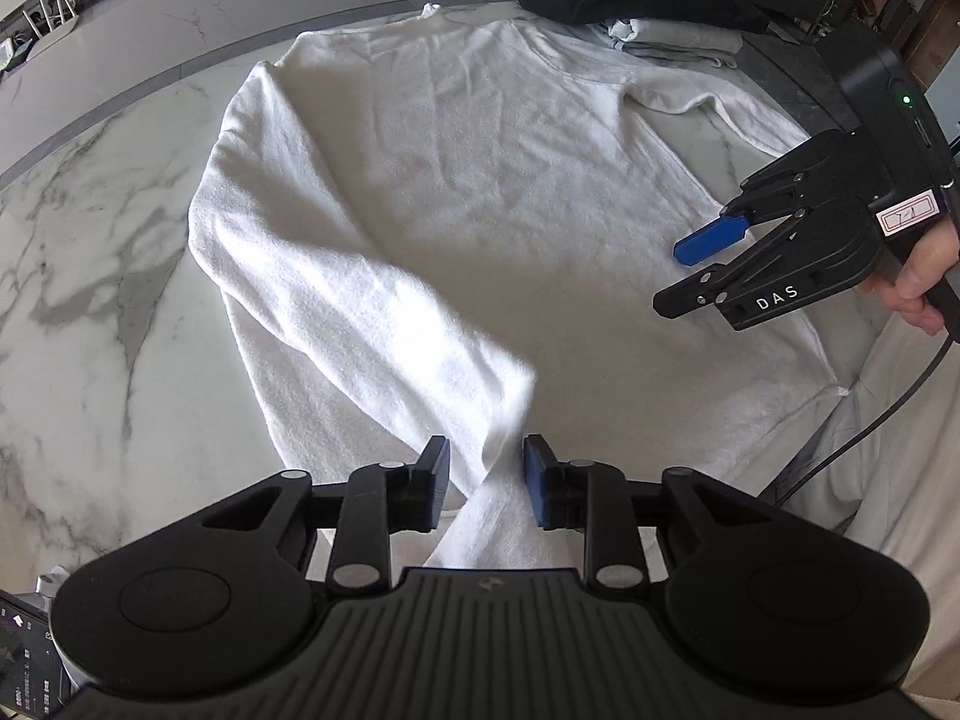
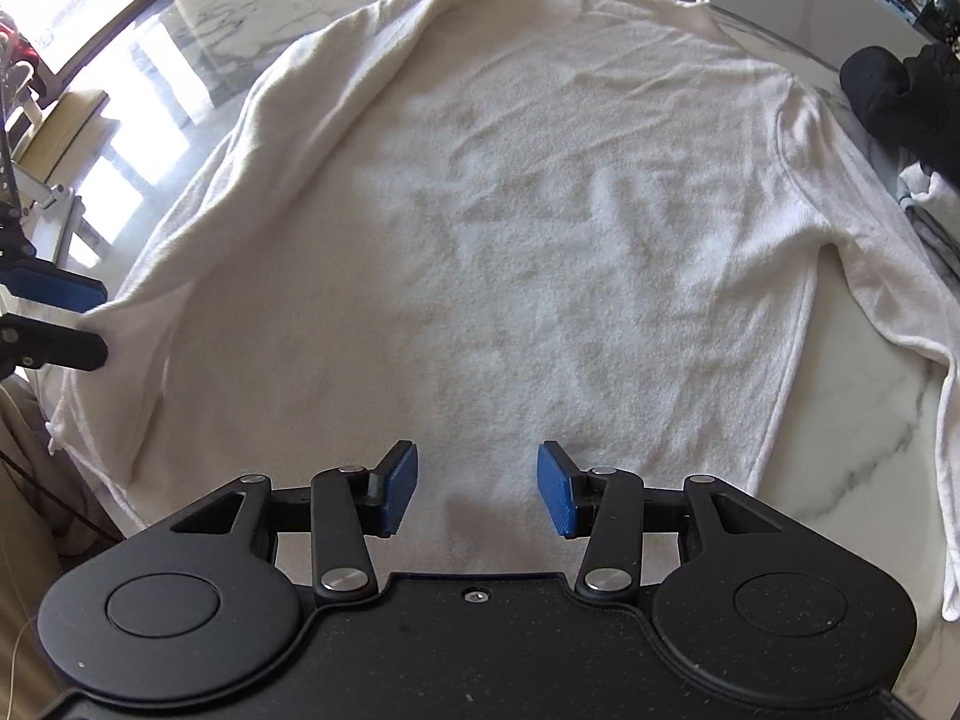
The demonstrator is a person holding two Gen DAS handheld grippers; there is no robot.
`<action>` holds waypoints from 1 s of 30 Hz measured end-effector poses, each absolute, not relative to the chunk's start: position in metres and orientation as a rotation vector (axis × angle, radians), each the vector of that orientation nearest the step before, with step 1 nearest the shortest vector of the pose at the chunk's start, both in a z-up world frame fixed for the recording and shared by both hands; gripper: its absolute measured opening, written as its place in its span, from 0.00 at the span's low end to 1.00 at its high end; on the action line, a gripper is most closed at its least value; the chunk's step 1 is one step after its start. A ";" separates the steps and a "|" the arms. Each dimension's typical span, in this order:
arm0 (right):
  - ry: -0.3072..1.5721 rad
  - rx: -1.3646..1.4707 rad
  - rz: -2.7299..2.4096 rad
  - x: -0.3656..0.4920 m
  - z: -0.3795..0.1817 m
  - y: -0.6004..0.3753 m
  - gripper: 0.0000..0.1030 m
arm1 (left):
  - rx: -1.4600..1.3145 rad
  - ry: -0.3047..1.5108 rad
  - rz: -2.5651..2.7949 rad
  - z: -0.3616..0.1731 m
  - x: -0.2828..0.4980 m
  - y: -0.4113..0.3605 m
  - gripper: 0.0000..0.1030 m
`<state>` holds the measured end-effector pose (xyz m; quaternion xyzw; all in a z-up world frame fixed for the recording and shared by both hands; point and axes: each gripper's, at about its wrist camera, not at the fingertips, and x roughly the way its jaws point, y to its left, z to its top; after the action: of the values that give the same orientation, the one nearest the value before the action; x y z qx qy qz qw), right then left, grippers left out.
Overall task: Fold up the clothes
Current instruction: 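Carry the held sleeve across the shirt body with the left gripper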
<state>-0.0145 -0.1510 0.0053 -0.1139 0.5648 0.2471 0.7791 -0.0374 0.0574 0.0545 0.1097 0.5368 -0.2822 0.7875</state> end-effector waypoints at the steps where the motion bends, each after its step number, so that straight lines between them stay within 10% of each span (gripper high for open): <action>1: 1.212 -0.234 0.547 -0.018 0.009 -0.148 0.42 | 0.232 1.145 -0.610 0.058 -0.041 0.061 0.41; 14: 1.188 -0.294 0.645 -0.059 0.014 -0.107 0.42 | 0.405 1.117 -0.621 0.024 -0.078 0.053 0.46; 16: 1.198 -0.292 0.636 -0.063 0.012 -0.110 0.42 | 0.359 1.116 -0.648 0.022 -0.079 0.054 0.18; 20: 1.200 -0.299 0.628 -0.072 0.013 -0.117 0.42 | 0.311 1.128 -0.733 0.026 -0.089 0.049 0.08; 30: 1.195 -0.248 0.610 -0.085 0.015 -0.131 0.42 | 0.246 1.131 -0.873 0.040 -0.131 0.032 0.31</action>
<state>-0.0845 -0.1313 0.0152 -0.1146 0.5521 0.2818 0.7763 -0.1306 0.0322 0.0402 0.1127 0.5174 -0.3994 0.7484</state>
